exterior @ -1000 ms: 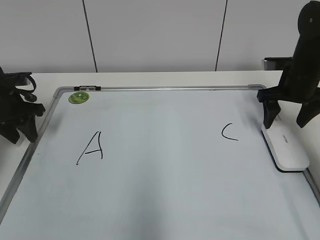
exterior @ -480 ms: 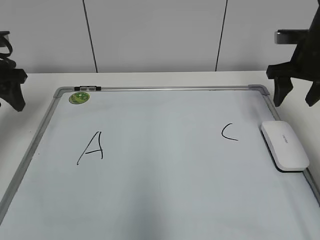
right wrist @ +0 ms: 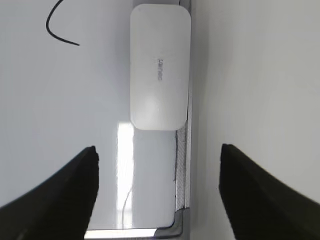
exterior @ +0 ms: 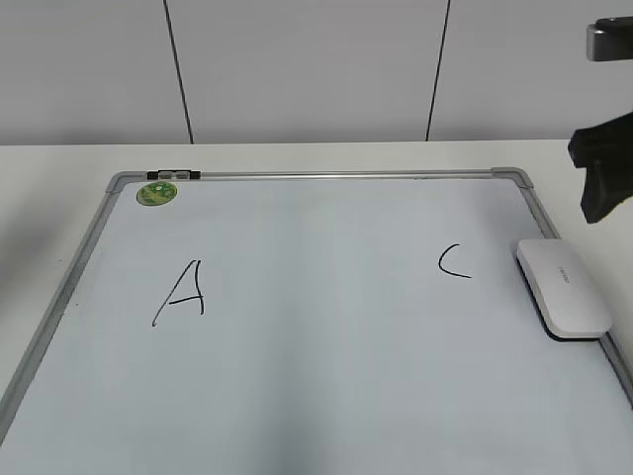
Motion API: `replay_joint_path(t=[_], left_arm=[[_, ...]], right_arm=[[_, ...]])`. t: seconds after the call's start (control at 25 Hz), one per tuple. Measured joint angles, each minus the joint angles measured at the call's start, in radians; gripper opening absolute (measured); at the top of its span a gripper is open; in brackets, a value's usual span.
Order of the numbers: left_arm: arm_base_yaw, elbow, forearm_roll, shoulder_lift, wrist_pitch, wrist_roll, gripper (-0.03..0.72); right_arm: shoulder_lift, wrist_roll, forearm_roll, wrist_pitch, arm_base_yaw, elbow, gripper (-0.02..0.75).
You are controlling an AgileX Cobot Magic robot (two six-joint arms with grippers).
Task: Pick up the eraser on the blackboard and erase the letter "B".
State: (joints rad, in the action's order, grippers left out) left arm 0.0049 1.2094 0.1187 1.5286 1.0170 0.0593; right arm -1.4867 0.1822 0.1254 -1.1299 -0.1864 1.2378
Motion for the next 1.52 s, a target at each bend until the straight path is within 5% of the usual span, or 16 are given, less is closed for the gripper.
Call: replay_joint_path(t=[0.28, 0.64, 1.12, 1.52], left_arm=[[0.000, -0.247, -0.015, -0.262, -0.050, 0.000, 0.417], [0.000, -0.523, -0.019, -0.629, -0.062, -0.013, 0.382], [0.000, -0.619, -0.086, -0.993, 0.043, -0.066, 0.351], [-0.018, -0.631, -0.187, -1.093, 0.066, -0.071, 0.328]], right_arm=[[0.261, 0.052, 0.010, 0.115, -0.040, -0.316, 0.556], [0.565, 0.056, -0.002, 0.109, -0.040, -0.531, 0.556], [1.032, 0.056, 0.047, -0.016, -0.042, -0.687, 0.555], [1.074, 0.056, 0.087, -0.022, -0.042, -0.733, 0.555]])
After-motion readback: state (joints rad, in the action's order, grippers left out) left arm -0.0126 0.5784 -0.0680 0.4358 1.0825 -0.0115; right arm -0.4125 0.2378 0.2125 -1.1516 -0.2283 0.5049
